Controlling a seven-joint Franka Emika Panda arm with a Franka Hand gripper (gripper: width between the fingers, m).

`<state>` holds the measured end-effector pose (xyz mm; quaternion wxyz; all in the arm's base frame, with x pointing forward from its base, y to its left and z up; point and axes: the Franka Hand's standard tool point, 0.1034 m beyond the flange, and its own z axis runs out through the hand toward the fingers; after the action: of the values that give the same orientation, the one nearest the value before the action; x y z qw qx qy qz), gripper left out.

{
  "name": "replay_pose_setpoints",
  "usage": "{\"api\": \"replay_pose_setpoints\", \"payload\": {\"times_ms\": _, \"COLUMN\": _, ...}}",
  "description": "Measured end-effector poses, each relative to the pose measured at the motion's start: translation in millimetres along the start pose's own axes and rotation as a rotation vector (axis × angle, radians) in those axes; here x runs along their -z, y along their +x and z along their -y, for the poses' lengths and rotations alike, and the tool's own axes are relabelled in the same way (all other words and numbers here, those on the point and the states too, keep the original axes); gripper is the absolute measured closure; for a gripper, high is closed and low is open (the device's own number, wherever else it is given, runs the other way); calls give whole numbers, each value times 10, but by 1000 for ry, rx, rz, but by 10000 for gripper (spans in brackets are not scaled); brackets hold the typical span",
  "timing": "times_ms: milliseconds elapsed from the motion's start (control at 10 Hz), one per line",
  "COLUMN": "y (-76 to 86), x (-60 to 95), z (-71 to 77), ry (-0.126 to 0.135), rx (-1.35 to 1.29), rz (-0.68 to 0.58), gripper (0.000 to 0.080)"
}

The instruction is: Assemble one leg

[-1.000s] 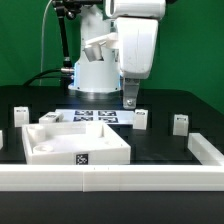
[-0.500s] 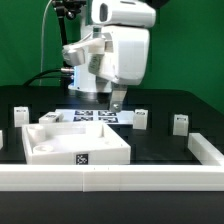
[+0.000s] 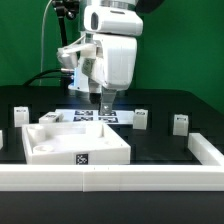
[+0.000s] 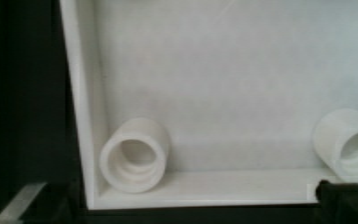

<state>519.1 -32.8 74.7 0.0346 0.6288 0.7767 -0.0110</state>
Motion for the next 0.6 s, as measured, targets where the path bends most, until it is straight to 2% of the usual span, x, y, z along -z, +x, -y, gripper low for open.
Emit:
{"api": "replay_pose_setpoints", "payload": {"times_ms": 300, "y": -147, "x": -176, "z": 389, "ry": 19, "rx": -13, "rz": -15, "gripper": 150}}
{"api": "replay_pose_setpoints", "payload": {"times_ms": 600, "y": -134, "x": -286, "z": 661, "ry": 48, "rx": -30, "rz": -29, "gripper": 150}}
